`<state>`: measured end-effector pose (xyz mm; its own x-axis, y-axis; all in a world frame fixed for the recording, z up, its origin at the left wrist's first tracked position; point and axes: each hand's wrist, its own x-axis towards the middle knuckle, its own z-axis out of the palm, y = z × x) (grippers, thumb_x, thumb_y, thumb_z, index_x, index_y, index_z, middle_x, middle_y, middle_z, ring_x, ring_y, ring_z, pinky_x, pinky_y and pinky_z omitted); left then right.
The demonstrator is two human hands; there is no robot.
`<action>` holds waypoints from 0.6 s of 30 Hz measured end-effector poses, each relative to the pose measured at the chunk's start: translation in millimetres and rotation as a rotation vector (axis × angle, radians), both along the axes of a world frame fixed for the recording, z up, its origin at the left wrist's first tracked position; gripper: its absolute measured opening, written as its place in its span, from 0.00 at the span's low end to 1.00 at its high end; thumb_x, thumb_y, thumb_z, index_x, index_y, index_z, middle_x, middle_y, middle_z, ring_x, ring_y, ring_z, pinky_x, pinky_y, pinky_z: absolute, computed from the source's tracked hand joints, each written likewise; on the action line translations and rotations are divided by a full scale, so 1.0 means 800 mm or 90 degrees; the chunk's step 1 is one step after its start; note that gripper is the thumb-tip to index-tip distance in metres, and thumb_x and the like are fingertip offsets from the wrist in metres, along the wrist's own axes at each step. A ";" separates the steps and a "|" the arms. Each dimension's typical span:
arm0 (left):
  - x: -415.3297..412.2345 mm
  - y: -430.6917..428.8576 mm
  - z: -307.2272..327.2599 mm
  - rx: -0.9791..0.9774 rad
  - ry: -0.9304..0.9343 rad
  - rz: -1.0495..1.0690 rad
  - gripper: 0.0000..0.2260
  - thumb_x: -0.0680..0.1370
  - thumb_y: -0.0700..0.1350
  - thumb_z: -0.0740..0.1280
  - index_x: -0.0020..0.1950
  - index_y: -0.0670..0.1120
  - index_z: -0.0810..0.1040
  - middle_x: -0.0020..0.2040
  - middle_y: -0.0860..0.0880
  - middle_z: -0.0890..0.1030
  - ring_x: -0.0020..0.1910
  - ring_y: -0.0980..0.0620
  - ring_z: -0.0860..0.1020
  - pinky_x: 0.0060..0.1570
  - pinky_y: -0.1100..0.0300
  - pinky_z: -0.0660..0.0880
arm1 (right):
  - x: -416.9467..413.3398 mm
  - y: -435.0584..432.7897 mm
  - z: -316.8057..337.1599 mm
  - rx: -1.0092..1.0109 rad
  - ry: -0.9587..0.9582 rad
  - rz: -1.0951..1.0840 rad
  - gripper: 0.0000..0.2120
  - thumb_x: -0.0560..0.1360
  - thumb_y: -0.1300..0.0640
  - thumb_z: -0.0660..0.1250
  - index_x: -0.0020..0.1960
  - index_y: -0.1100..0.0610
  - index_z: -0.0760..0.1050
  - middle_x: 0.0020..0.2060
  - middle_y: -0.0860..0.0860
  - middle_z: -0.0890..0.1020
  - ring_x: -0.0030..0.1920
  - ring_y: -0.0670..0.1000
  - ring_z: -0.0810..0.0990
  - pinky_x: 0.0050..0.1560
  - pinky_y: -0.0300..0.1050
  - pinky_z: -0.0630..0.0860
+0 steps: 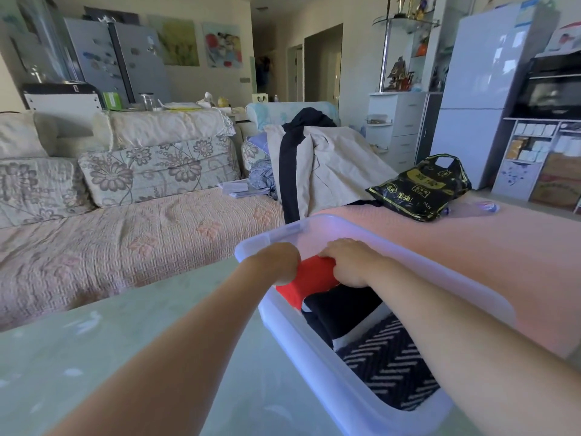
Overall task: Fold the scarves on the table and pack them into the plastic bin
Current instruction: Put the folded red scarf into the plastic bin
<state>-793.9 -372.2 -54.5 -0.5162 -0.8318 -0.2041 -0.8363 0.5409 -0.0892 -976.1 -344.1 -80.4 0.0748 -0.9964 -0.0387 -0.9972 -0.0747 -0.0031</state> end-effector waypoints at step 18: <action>-0.007 0.003 -0.009 0.091 -0.006 -0.011 0.19 0.80 0.55 0.57 0.65 0.49 0.75 0.58 0.49 0.78 0.56 0.49 0.76 0.53 0.56 0.71 | 0.004 -0.010 -0.011 0.151 -0.095 -0.036 0.25 0.84 0.45 0.51 0.80 0.49 0.56 0.79 0.50 0.60 0.77 0.56 0.59 0.77 0.53 0.55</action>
<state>-799.6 -370.2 -62.0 -0.5283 -0.7847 -0.3243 -0.8260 0.5633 -0.0175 -972.8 -352.2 -89.0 0.0417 -0.9636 -0.2641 -0.9871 0.0012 -0.1604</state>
